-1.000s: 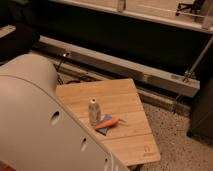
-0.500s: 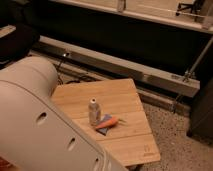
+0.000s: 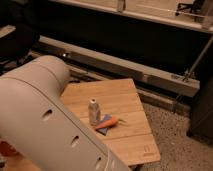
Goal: Drag the ceramic bowl in a circle
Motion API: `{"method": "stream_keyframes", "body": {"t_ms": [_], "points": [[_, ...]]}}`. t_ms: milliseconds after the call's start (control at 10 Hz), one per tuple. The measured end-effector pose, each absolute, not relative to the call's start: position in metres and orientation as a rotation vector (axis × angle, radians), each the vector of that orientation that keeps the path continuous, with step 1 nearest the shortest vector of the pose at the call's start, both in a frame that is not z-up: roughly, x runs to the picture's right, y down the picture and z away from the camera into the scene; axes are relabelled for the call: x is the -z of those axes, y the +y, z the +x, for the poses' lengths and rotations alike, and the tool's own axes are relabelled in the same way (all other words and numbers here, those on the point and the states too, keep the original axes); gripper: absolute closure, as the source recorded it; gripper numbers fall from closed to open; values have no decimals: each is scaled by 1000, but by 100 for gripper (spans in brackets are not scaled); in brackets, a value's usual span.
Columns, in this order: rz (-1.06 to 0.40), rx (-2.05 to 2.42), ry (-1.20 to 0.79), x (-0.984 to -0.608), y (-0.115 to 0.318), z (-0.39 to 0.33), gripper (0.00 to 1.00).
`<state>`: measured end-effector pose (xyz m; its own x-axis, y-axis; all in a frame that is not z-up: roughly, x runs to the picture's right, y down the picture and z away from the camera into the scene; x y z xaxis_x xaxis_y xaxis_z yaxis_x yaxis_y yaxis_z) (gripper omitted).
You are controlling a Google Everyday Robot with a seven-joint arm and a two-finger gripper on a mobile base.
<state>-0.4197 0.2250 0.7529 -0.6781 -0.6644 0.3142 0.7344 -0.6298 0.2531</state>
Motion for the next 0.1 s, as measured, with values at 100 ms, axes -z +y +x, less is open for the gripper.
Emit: {"method": "stream_keyframes", "body": {"t_ms": [100], "points": [[-268, 2254, -474, -759, 223, -413, 100]]}}
